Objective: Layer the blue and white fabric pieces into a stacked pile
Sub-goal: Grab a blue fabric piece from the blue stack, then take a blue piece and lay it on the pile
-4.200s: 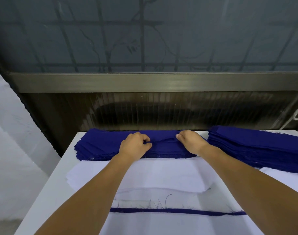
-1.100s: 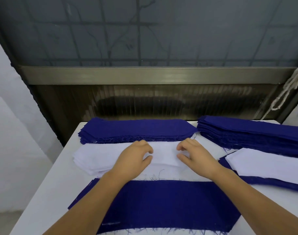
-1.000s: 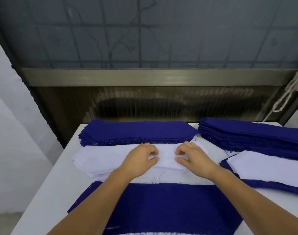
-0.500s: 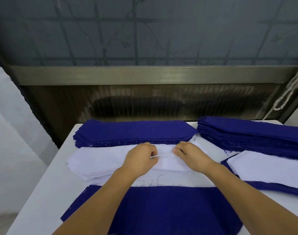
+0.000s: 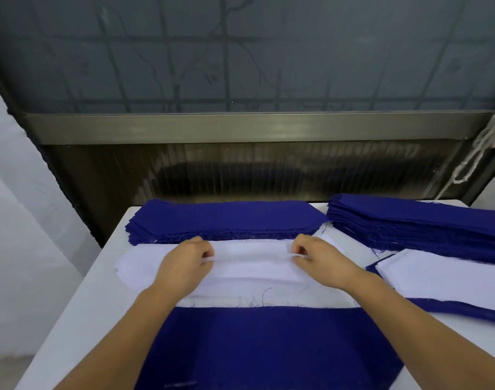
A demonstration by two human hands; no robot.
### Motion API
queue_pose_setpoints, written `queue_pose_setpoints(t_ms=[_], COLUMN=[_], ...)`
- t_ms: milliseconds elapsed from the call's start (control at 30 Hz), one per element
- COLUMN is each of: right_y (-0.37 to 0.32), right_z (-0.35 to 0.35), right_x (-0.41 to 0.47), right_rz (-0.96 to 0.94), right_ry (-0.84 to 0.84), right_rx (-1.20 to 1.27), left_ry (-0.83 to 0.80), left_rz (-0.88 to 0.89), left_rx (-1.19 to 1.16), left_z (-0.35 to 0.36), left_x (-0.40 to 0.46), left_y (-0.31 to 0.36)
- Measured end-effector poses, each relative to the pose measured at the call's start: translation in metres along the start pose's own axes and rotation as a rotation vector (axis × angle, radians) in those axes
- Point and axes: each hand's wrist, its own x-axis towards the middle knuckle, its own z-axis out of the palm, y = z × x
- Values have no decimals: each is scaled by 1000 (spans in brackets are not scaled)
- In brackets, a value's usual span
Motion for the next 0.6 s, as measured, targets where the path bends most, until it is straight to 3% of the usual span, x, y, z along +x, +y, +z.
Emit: queue_pose_setpoints(t_ms=[200,367,500,600], right_y=[1,-6,3,6], right_z=[-4,-14,-27,-40], right_x=[-8,-38,-90,-121], right_rz=[-10,-36,18,46], right_ry=[12,10,-173,-351], right_rx=[58,94,213,332], left_ry=[-5,-61,-297,-546], left_rz=[-173,-140,-68,-34], left_rx=[62,24,-13,-231], left_z=[-36,-54,-69,-78], left_x=[-22,-47,-79,-93], left_y=[-47,-46,-42,-36])
